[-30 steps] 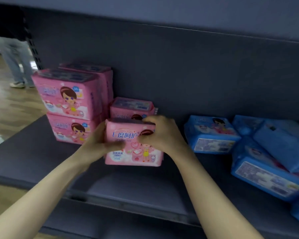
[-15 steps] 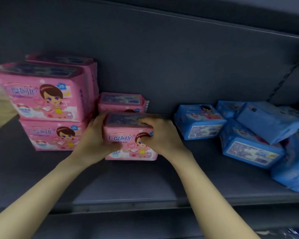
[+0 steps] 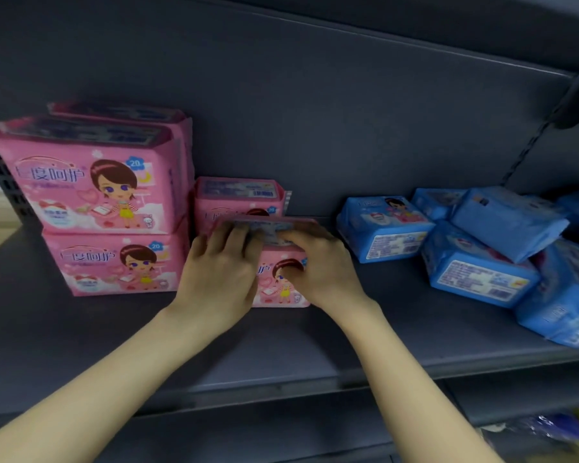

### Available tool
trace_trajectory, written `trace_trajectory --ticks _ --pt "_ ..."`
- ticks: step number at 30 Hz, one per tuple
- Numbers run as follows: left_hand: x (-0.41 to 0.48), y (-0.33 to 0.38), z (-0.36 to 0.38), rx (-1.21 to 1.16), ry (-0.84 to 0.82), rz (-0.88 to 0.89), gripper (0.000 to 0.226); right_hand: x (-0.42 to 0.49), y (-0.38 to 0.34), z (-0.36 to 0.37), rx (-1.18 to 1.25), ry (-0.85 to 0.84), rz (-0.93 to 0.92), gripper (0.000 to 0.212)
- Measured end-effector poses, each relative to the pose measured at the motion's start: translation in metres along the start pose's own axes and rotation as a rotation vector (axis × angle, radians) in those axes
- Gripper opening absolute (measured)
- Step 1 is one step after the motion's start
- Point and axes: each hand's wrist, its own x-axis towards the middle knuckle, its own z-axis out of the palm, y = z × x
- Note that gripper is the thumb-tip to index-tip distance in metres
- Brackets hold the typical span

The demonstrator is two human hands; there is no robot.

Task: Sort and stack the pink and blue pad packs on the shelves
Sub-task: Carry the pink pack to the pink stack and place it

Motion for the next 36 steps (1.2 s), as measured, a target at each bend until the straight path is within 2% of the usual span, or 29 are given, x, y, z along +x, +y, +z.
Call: trace_trajectory --ticks 15,36 --pt "0.011 -0.019 0.011 0.12 0.012 -0.089 0.064 0.028 0.0 0.027 0.0 0.049 -0.077 0.042" --pt "0.014 -0.027 0.018 0.172 0.039 -0.081 0.067 0.038 -0.001 0.04 -0.007 0.084 -0.086 0.044"
